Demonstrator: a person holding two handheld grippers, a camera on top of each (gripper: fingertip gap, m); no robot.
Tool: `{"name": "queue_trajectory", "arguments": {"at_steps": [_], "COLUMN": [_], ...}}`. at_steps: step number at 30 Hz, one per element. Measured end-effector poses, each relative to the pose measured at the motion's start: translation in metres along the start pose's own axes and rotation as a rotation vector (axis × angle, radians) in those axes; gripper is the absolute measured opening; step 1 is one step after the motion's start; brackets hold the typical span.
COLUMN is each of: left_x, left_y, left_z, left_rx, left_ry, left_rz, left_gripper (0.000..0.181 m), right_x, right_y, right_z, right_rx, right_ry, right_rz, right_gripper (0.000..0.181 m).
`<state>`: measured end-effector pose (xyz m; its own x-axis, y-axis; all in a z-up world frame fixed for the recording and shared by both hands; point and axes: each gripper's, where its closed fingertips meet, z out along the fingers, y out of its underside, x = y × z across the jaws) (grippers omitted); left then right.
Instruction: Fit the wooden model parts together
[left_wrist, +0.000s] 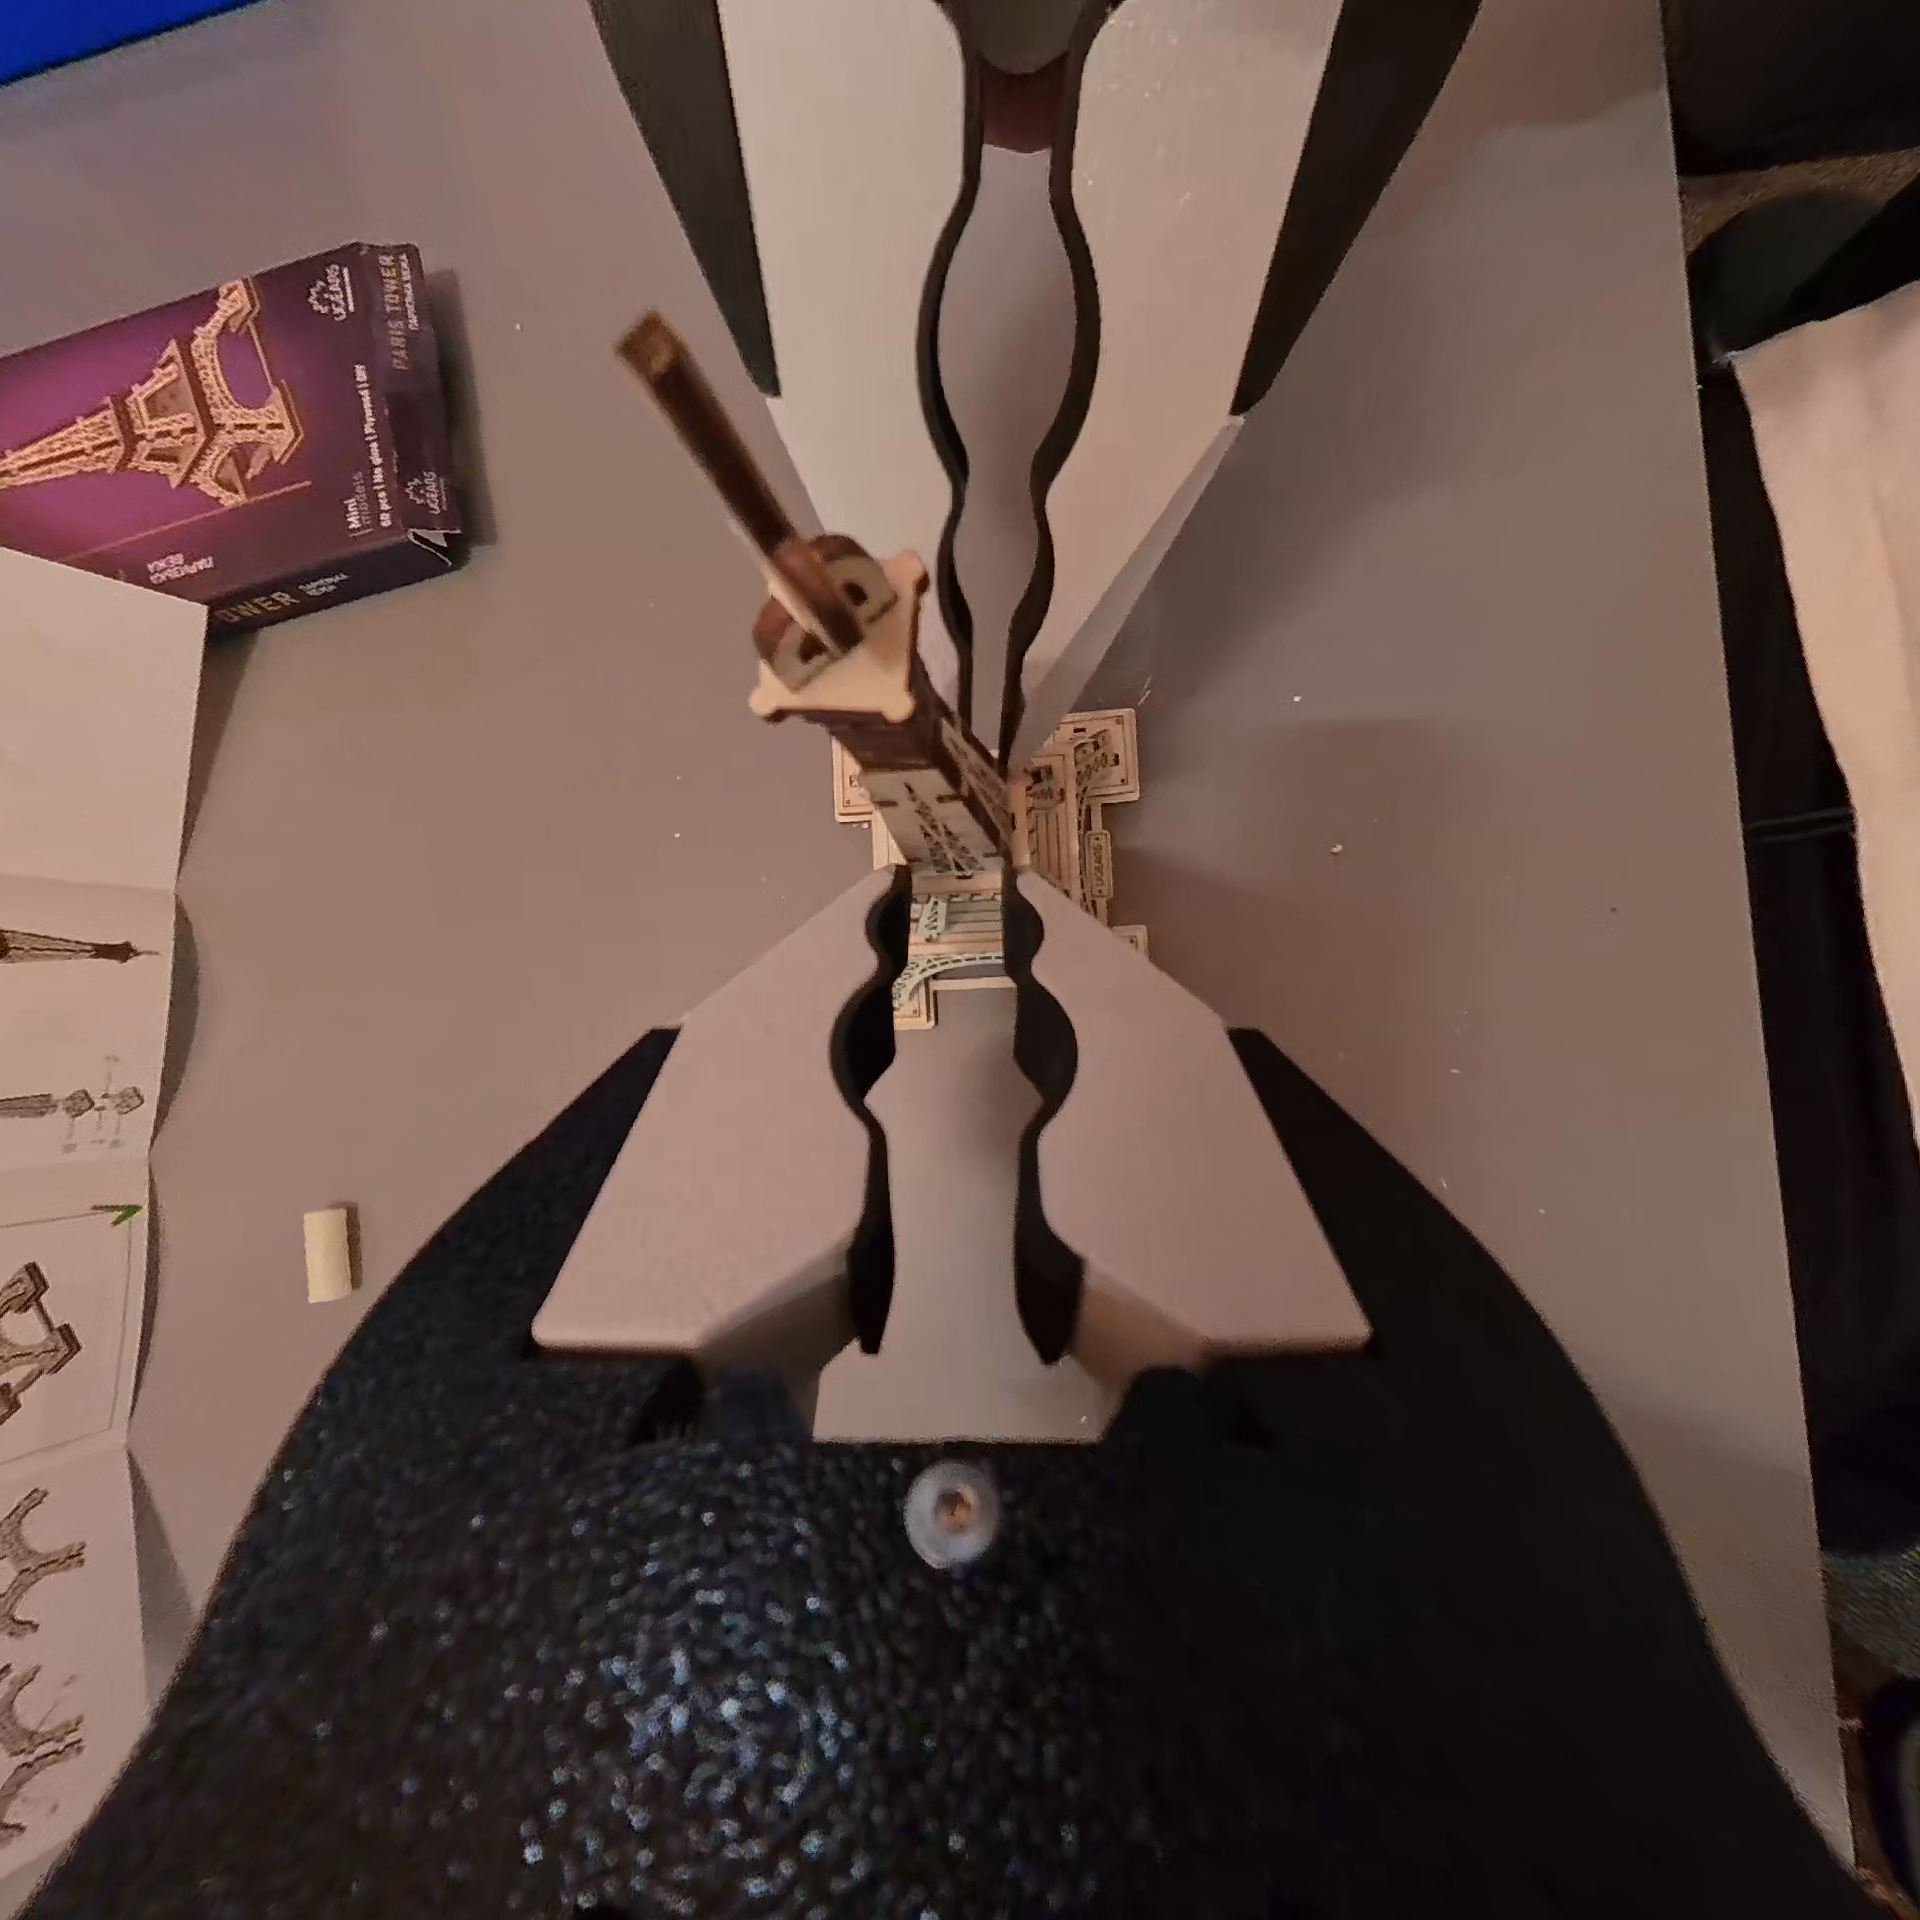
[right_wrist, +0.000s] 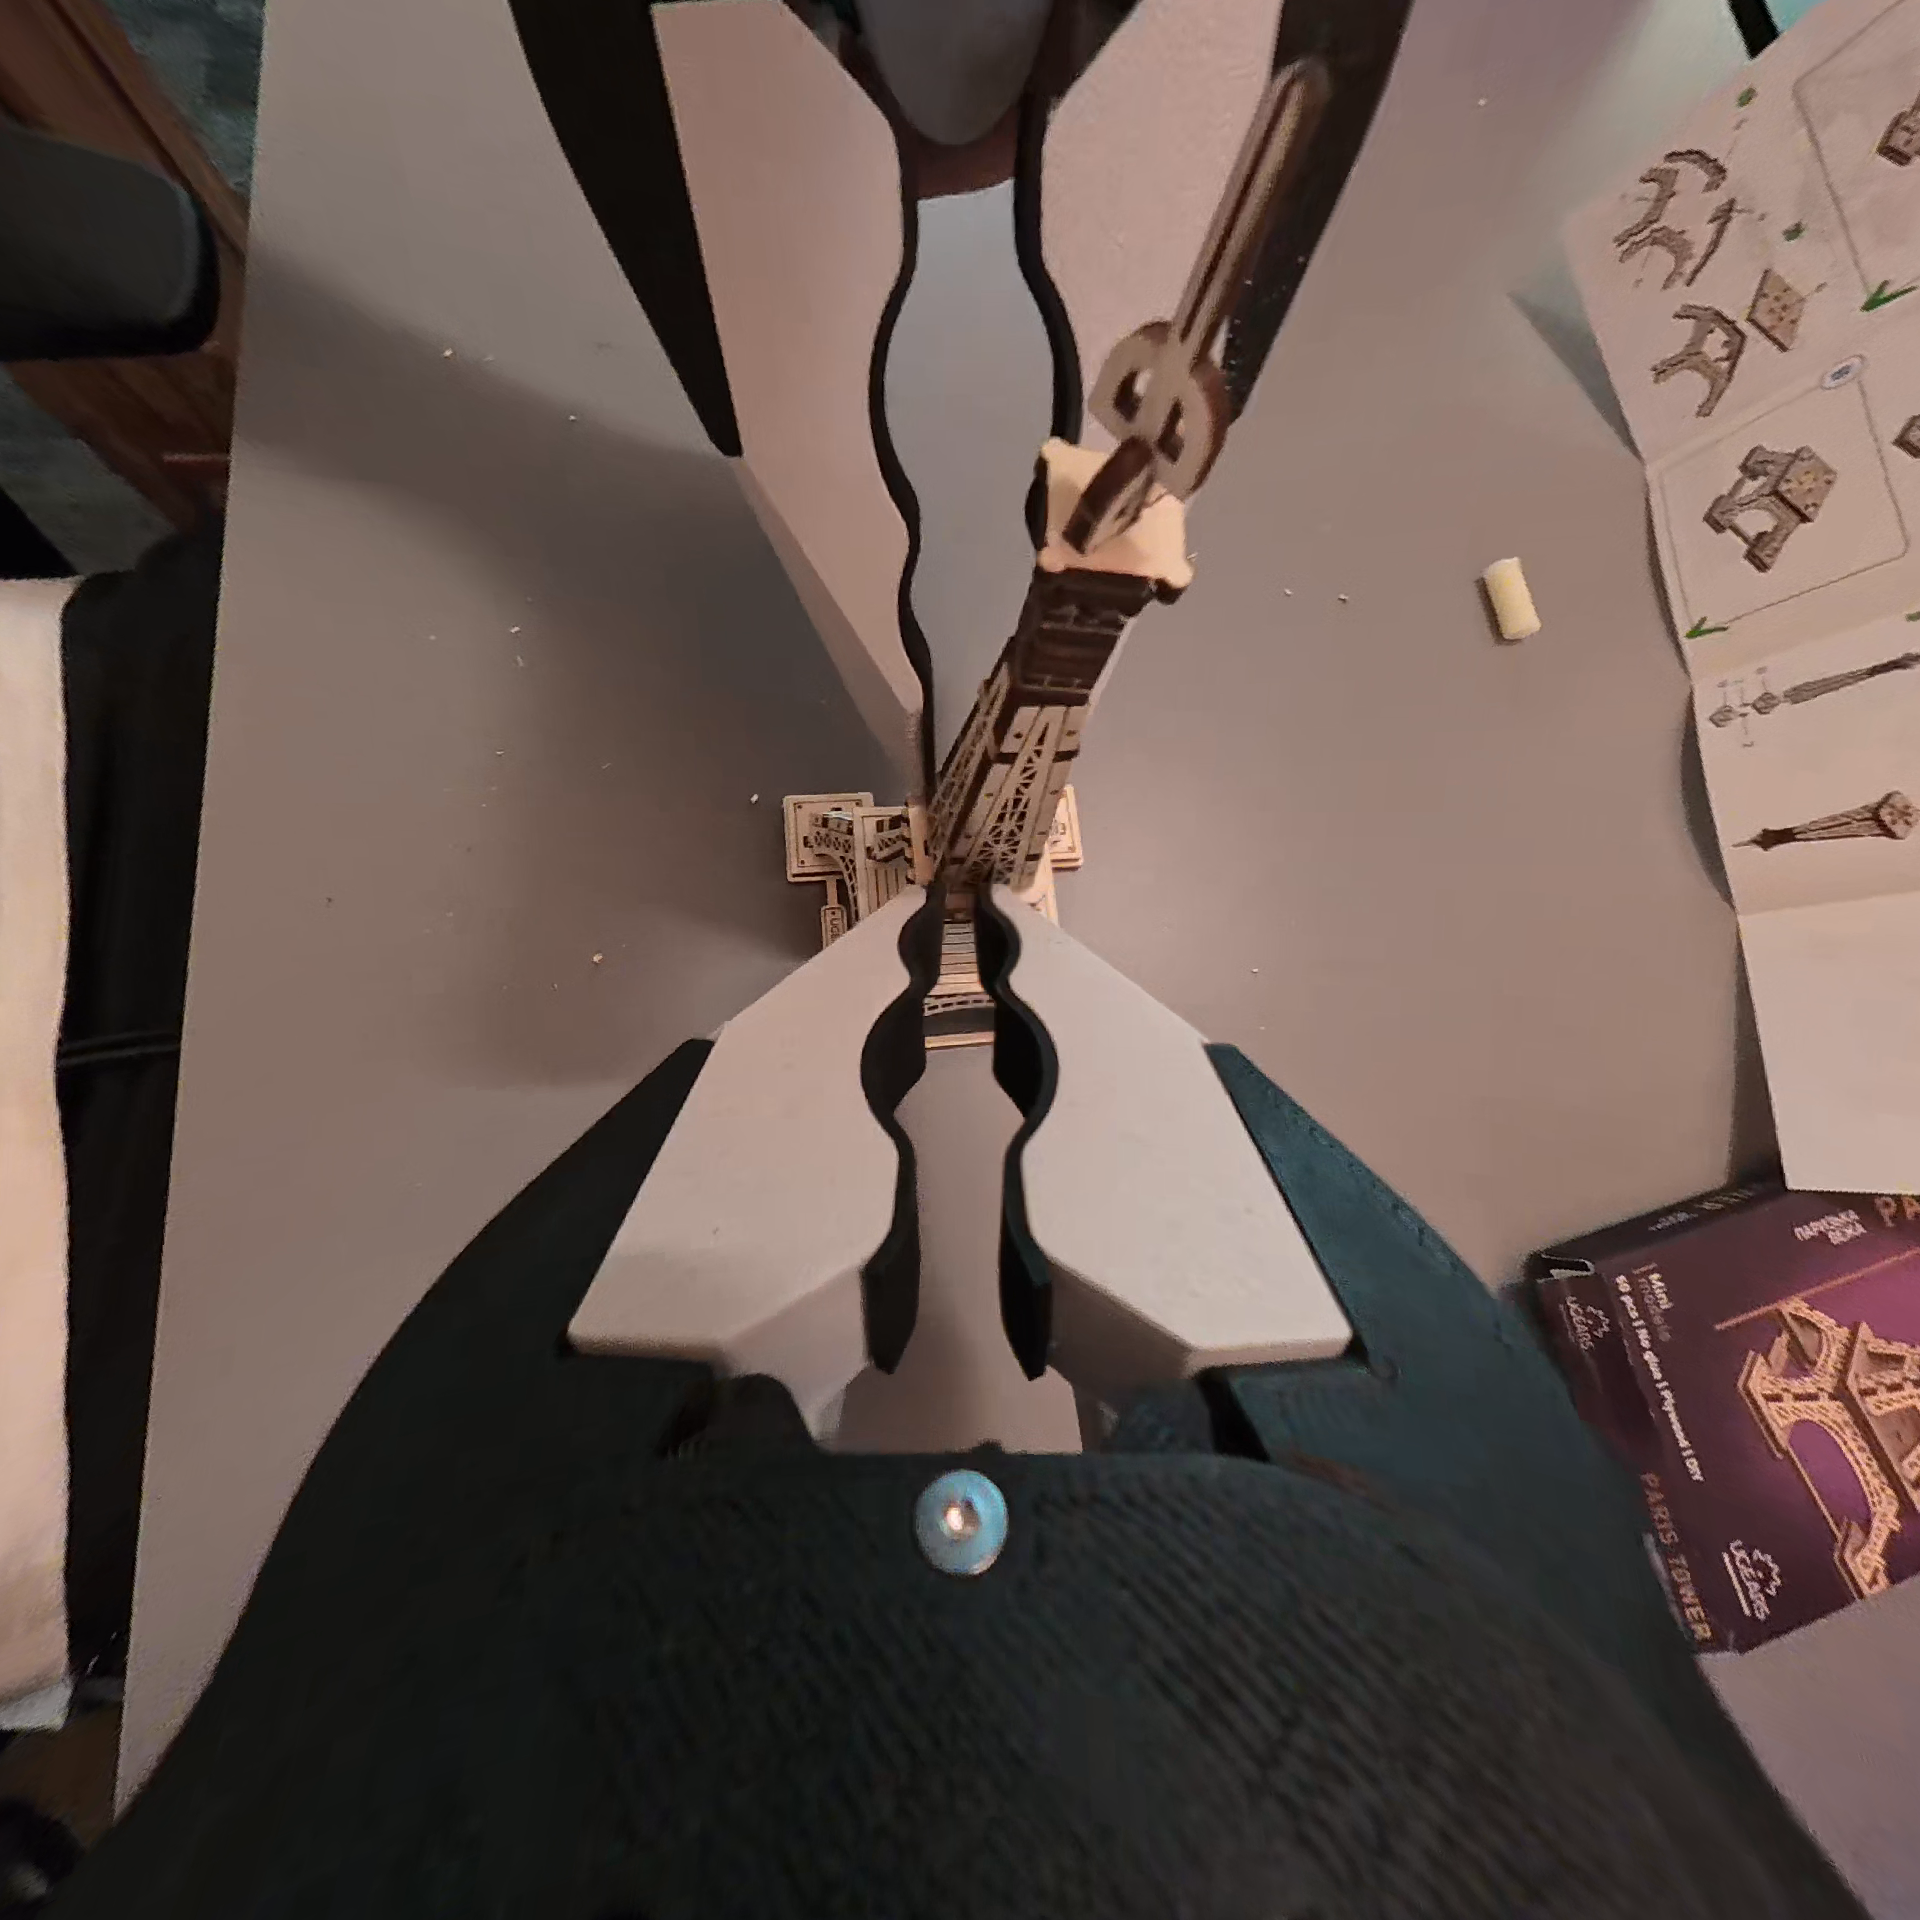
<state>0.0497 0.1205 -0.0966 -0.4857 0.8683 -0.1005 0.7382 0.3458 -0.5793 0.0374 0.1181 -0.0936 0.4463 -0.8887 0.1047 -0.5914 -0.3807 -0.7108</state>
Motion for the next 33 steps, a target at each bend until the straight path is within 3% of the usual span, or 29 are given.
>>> {"name": "queue_trajectory", "arguments": {"at_steps": [4, 9, 18, 24, 27, 33], "left_x": [-0.004, -0.005, -0.005, -0.003, -0.004, -0.004], "left_y": [0.002, -0.001, 0.000, 0.000, 0.001, 0.022], "left_z": [-0.003, -0.008, -0.001, 0.004, 0.005, 0.011], "left_rx": [-0.016, 0.019, 0.027, 0.016, 0.011, -0.113], "left_ry": [-0.016, 0.011, 0.041, 0.057, 0.048, 0.017], "left_rz": [0.043, 0.008, 0.037, 0.037, 0.048, 0.110], "left_gripper": [0.007, 0.000, 0.000, 0.000, 0.000, 0.000], "right_x": [0.004, 0.013, 0.017, 0.017, 0.019, 0.020], "right_y": [0.001, -0.001, -0.002, 0.016, 0.015, 0.002], "right_z": [-0.001, -0.006, -0.002, 0.005, 0.002, -0.007], "right_rx": [-0.014, 0.014, 0.027, -0.106, -0.075, 0.001], "right_ry": [0.011, 0.035, 0.001, 0.032, 0.068, 0.040], "right_rz": [-0.002, 0.061, 0.249, 0.211, 0.196, 0.273], "right_gripper": [0.011, 0.000, 0.000, 0.000, 0.000, 0.000]}}
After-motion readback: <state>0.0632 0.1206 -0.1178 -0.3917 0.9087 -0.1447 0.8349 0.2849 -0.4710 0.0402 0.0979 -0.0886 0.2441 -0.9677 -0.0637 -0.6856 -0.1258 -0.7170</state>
